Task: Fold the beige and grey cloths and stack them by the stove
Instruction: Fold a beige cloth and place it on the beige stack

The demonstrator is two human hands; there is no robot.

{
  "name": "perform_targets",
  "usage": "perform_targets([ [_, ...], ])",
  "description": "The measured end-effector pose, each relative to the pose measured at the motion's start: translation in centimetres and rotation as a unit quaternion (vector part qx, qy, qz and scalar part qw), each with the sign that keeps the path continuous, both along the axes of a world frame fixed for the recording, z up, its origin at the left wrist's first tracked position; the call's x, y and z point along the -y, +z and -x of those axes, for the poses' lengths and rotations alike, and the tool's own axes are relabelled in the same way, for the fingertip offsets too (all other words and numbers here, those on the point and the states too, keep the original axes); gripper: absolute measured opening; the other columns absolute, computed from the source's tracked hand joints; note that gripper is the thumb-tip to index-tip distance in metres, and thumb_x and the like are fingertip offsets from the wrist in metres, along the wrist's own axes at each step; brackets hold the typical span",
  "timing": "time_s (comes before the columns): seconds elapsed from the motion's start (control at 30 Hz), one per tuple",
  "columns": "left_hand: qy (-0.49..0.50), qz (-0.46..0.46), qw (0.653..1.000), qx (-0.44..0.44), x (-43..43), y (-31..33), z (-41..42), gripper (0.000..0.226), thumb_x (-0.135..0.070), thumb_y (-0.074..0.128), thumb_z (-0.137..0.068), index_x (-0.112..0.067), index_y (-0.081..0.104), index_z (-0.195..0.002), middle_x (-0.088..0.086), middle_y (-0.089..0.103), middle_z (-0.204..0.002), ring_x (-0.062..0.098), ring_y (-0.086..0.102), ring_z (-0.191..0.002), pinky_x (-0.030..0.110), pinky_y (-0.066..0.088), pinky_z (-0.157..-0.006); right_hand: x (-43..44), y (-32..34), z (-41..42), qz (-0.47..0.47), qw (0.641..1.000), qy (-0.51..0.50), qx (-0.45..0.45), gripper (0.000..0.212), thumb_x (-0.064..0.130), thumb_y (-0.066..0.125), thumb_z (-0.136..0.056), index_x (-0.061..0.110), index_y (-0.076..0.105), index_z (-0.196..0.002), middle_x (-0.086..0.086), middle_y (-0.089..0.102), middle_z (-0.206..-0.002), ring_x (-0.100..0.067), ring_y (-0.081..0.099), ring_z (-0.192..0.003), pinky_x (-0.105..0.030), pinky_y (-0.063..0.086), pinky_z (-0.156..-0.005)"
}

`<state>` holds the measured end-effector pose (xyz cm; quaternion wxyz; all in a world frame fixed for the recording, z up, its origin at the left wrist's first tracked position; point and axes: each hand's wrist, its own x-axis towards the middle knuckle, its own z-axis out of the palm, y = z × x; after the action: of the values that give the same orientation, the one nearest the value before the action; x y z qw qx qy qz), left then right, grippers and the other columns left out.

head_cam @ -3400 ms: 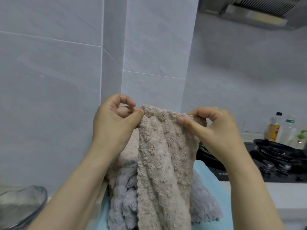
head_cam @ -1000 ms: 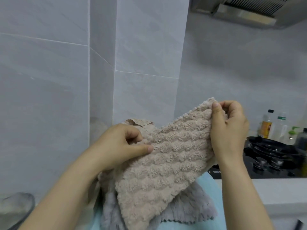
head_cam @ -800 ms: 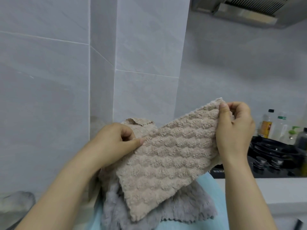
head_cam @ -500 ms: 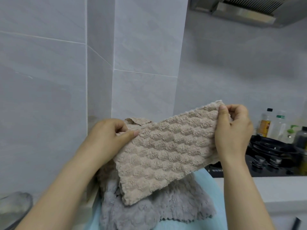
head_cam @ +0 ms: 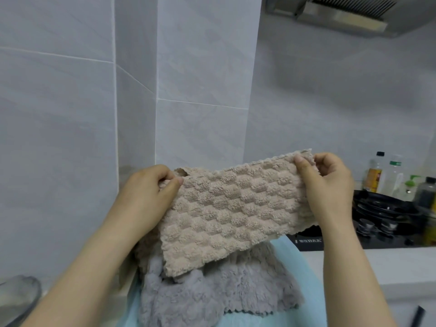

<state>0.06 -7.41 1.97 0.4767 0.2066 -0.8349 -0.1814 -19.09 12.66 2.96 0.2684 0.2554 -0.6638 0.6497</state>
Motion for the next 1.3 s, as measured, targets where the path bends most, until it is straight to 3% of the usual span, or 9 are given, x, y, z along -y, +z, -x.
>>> perform_targets([
  [0.1, -0.012, -0.055, 0.998, -0.008, 0.1, 0.1, 0.1, 0.041, -0.034, 0.059, -0.089, -0.016, 0.047, -0.054, -0.009, 0.044, -0.045, 0.005, 0.042, -0.049, 0.024, 0.03, -0.05, 0.0, 0.2, -0.6, -0.047, 0.997, -0.05, -0.026, 0.022, 0.037, 0.069, -0.085, 0.017, 0.062, -0.082, 0.006, 0.06, -0.071, -0.018, 0.055, -0.068, -0.032, 0.04, -0.06],
  [0.2, -0.126, -0.201, 0.97, -0.055, 0.2, 0.1, 0.1, 0.045, -0.042, 0.065, -0.084, -0.007, 0.053, -0.058, -0.002, 0.048, -0.05, 0.012, 0.043, -0.049, 0.026, 0.033, -0.055, -0.1, 0.5, -1.3, -0.079, 0.994, -0.067, -0.031, 0.021, 0.033, 0.069, -0.085, 0.015, 0.06, -0.08, 0.008, 0.054, -0.063, -0.009, 0.048, -0.058, -0.027, 0.036, -0.053],
  [0.4, -0.249, -0.397, 0.877, -0.102, -1.0, 1.1, -0.3, 0.01, -0.014, 0.063, -0.087, -0.007, 0.068, -0.082, 0.0, 0.058, -0.061, 0.003, 0.052, -0.042, 0.015, 0.045, -0.042, -0.1, 1.2, -2.3, -0.082, 0.996, -0.03, 0.031, 0.024, 0.033, 0.066, -0.085, 0.01, 0.062, -0.082, 0.0, 0.056, -0.064, -0.019, 0.05, -0.06, -0.029, 0.039, -0.054],
  [0.53, -0.24, -0.398, 0.88, -0.104, -1.0, 1.1, -0.1, 0.005, -0.005, 0.064, -0.086, -0.004, 0.067, -0.09, -0.003, 0.054, -0.055, 0.002, 0.052, -0.042, 0.014, 0.048, -0.046, 0.6, 1.7, -3.7, -0.128, 0.984, 0.08, 0.099, 0.022, 0.036, 0.068, -0.085, 0.015, 0.064, -0.082, 0.001, 0.063, -0.065, -0.014, 0.055, -0.053, -0.025, 0.043, -0.05],
  [0.63, -0.23, -0.384, 0.886, -0.123, -1.3, 1.0, 0.2, 0.008, -0.005, 0.065, -0.085, 0.001, 0.065, -0.091, -0.003, 0.055, -0.052, 0.002, 0.053, -0.041, 0.012, 0.047, -0.045, 1.1, 1.9, -4.8, -0.134, 0.958, 0.214, 0.136, 0.018, 0.024, 0.07, -0.086, 0.007, 0.064, -0.085, 0.001, 0.06, -0.062, -0.01, 0.054, -0.049, -0.021, 0.049, -0.053],
  [0.8, -0.237, -0.379, 0.887, -0.114, -1.7, 0.9, 0.2, 0.017, -0.006, 0.066, -0.085, 0.003, 0.066, -0.099, 0.015, 0.064, -0.08, 0.014, 0.06, -0.06, 0.014, 0.049, -0.05, 2.5, 2.0, -7.0, -0.165, 0.901, 0.377, 0.135, 0.014, 0.017, 0.072, -0.084, 0.008, 0.062, -0.082, 0.007, 0.059, -0.057, -0.007, 0.054, -0.052, -0.017, 0.05, -0.056],
  [1.07, -0.318, -0.422, 0.844, -0.085, -2.1, 1.2, -0.2, 0.013, -0.003, 0.066, -0.081, -0.004, 0.069, -0.094, 0.011, 0.072, -0.084, 0.015, 0.065, -0.067, 0.017, 0.054, -0.058, 3.9, 1.5, -7.7, -0.173, 0.867, 0.444, 0.148, 0.011, 0.013, 0.068, -0.087, 0.006, 0.066, -0.095, 0.001, 0.069, -0.07, -0.019, 0.067, -0.067, -0.033, 0.06, -0.081],
  [1.17, -0.299, -0.414, 0.854, -0.098, -2.0, 1.2, -0.1, 0.018, -0.001, 0.067, -0.08, 0.001, 0.068, -0.099, 0.014, 0.07, -0.086, 0.016, 0.063, -0.065, 0.017, 0.053, -0.056, 3.6, 1.4, -7.5, -0.154, 0.86, 0.463, 0.148, 0.018, 0.003, 0.06, -0.092, 0.007, 0.062, -0.11, -0.009, 0.072, -0.082, -0.024, 0.07, -0.076, -0.028, 0.06, -0.073],
  [1.3, -0.288, -0.398, 0.864, -0.109, -2.3, 1.1, 0.1, 0.017, -0.001, 0.068, -0.079, 0.002, 0.068, -0.096, 0.012, 0.068, -0.079, 0.011, 0.062, -0.057, 0.015, 0.051, -0.052, 4.3, 1.1, -7.6, -0.174, 0.886, 0.422, 0.079, 0.024, 0.005, 0.069, -0.086, 0.011, 0.065, -0.108, -0.008, 0.065, -0.071, -0.016, 0.061, -0.059, -0.022, 0.051, -0.056],
])
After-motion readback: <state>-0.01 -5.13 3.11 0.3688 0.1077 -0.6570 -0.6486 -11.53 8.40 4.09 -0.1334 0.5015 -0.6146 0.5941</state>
